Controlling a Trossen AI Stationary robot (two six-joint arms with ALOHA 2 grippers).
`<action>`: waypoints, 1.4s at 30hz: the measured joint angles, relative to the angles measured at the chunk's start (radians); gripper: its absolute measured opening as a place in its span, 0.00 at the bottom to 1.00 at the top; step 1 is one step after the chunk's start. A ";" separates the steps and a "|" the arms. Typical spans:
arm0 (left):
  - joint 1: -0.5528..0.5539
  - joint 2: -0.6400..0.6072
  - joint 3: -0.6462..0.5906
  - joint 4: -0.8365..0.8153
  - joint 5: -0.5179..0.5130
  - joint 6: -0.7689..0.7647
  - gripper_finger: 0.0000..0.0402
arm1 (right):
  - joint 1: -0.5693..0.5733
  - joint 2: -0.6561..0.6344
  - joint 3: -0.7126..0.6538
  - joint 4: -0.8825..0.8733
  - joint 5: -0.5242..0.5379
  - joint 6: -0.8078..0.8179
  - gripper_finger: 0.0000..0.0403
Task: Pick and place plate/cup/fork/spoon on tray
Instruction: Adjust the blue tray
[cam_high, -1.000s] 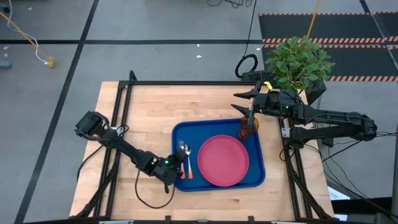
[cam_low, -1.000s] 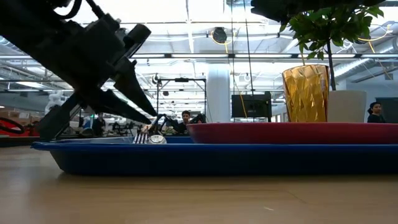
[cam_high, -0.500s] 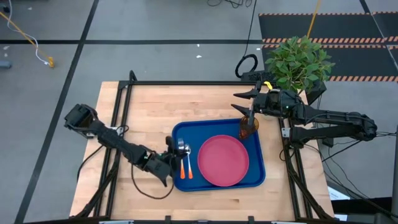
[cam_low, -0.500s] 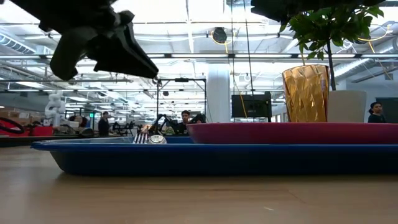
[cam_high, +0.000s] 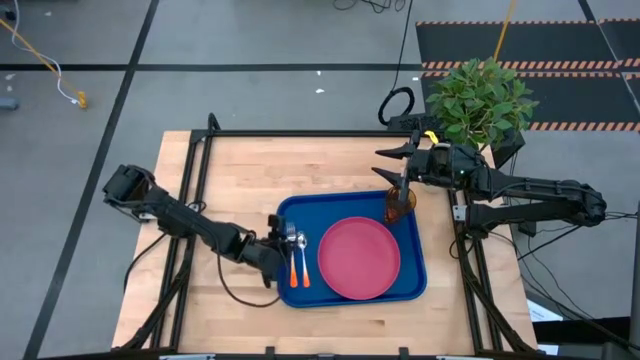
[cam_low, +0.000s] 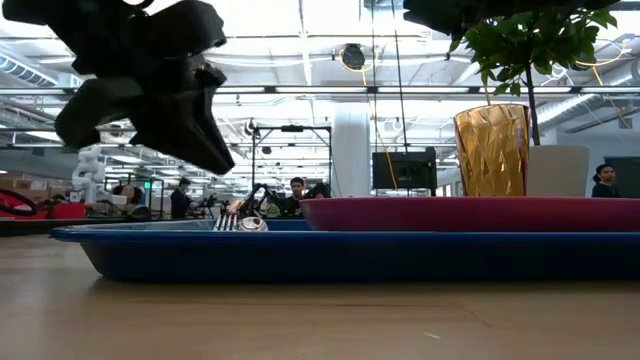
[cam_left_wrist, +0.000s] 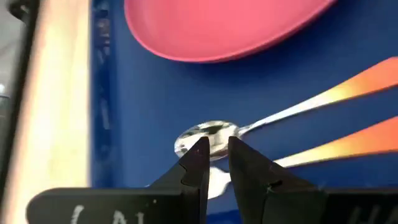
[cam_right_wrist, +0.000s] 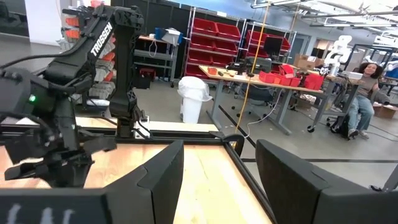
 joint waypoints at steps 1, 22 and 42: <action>0.001 -0.011 0.000 0.000 -0.019 0.020 0.16 | 0.000 0.000 0.000 0.000 0.000 0.000 0.48; 0.107 -0.164 0.000 0.089 -0.070 -0.164 0.16 | 0.035 0.009 0.006 -0.052 0.005 0.042 0.47; 0.092 -0.369 -0.321 0.738 0.054 -0.035 0.16 | 0.402 0.318 0.363 -0.359 0.350 0.062 0.42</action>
